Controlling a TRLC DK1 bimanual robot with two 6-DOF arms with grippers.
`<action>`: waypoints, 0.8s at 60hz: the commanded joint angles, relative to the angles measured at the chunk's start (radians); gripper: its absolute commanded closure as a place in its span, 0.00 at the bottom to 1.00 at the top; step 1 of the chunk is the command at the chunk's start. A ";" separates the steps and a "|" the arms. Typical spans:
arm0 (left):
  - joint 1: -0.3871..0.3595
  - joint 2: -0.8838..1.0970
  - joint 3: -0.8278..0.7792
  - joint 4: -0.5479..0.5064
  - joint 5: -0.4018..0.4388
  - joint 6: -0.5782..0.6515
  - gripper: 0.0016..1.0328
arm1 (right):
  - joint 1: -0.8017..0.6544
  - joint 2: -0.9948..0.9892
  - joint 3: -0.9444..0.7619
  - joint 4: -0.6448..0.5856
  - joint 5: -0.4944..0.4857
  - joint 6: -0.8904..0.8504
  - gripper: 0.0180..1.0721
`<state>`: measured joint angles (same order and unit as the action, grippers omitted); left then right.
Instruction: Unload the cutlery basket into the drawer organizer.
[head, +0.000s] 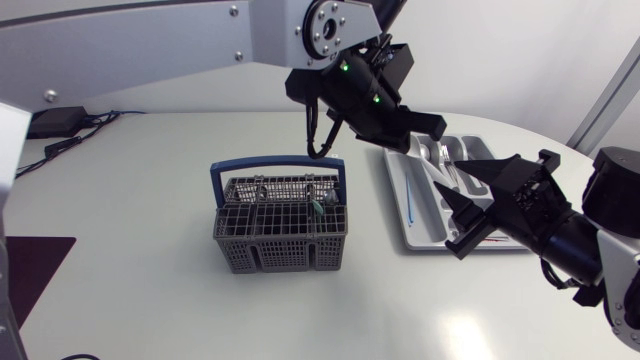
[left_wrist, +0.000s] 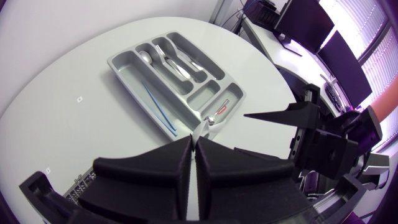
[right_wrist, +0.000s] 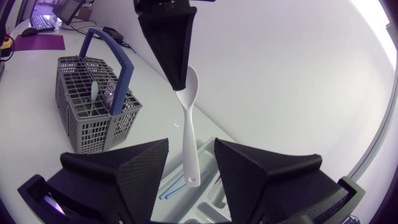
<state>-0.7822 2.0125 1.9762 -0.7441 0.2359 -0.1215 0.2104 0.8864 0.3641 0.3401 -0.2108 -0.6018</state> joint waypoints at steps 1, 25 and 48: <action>0.006 0.031 0.035 -0.014 0.020 -0.037 0.97 | 0.023 0.039 -0.021 0.037 0.019 0.025 0.52; 0.001 0.038 0.047 -0.024 0.074 -0.060 0.97 | 0.089 0.132 -0.016 0.168 0.114 0.023 0.57; 0.001 0.045 0.047 -0.034 0.094 -0.073 0.97 | 0.109 0.174 -0.019 0.215 0.139 0.020 0.74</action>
<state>-0.7761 2.0304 1.9865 -0.7666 0.3134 -0.1616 0.3122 1.0393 0.3641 0.5320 -0.0807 -0.5980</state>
